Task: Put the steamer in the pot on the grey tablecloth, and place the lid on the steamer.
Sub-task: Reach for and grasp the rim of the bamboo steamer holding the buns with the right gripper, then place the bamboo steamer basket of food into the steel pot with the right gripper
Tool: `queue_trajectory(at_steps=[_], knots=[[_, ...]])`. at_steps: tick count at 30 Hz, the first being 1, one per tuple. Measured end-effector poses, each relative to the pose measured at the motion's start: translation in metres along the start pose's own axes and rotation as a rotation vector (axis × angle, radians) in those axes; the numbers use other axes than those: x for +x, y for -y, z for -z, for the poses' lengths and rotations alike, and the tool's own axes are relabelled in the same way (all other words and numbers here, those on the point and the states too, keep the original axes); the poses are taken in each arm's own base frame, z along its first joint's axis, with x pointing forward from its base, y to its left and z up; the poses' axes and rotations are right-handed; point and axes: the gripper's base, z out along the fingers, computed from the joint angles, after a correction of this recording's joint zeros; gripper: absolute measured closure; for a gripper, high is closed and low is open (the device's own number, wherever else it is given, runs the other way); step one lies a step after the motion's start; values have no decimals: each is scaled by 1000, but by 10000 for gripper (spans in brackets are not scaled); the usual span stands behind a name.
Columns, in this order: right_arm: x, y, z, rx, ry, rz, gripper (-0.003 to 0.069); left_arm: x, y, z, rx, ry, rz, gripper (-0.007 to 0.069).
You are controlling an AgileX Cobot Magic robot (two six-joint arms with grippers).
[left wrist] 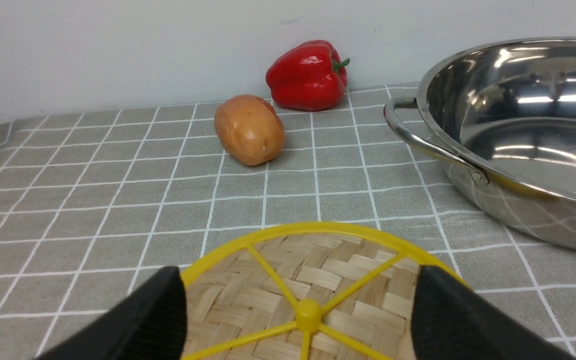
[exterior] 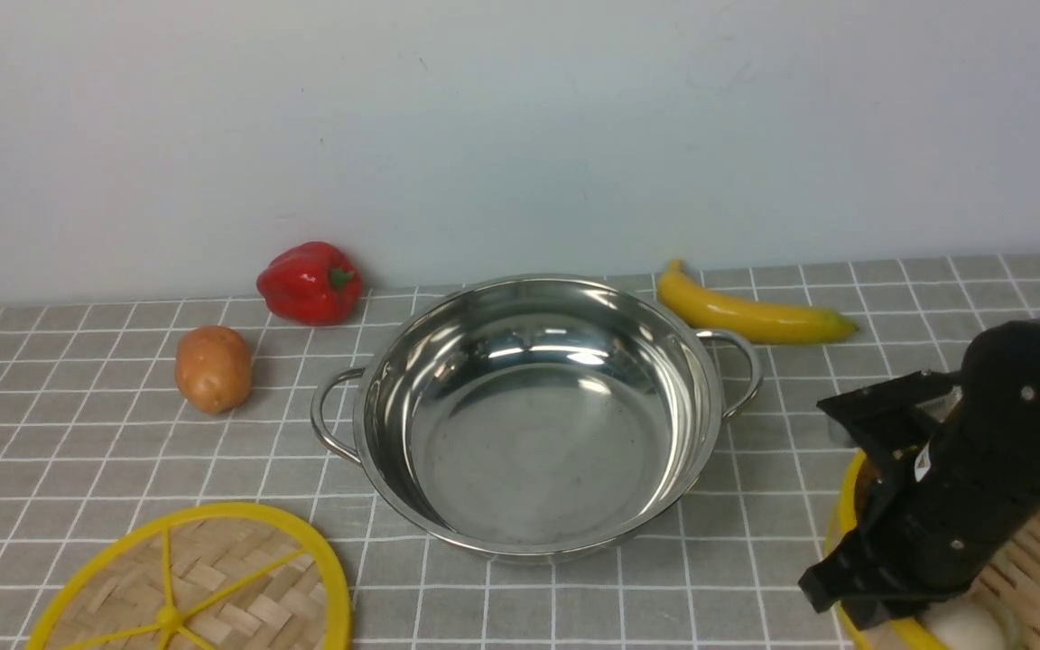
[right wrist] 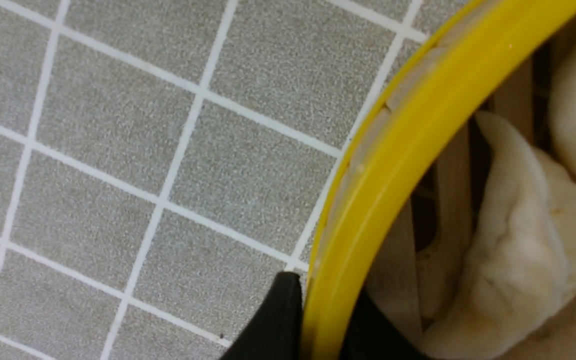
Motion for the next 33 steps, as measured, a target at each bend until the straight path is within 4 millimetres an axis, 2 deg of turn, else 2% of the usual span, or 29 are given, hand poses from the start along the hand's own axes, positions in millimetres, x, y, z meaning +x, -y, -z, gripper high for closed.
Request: queue_trajectory(at_steps=[5, 10, 16, 17, 18, 25, 27, 28, 29, 33], knots=[[1, 1, 1, 10, -3, 12, 585, 0, 0, 0, 0, 0, 0, 67], [3, 3, 13, 45, 8, 45, 602, 0, 0, 0, 0, 0, 0, 67], [-9, -2, 63, 60, 46, 80, 602, 0, 0, 0, 0, 0, 0, 67], [-10, -3, 65, 60, 47, 80, 602, 0, 0, 0, 0, 0, 0, 67], [-15, -4, 77, 62, 62, 91, 602, 0, 0, 0, 0, 0, 0, 67], [-33, -12, 115, 96, 110, 159, 602, 0, 0, 0, 0, 0, 0, 67], [-37, -16, 125, 102, 128, 189, 602, 0, 0, 0, 0, 0, 0, 67], [-40, -26, 135, 102, 153, 257, 602, 0, 0, 0, 0, 0, 0, 67], [-41, -27, 136, 101, 154, 265, 602, 0, 0, 0, 0, 0, 0, 67], [-49, -62, 154, 86, 224, 455, 602, 0, 0, 0, 0, 0, 0, 67]])
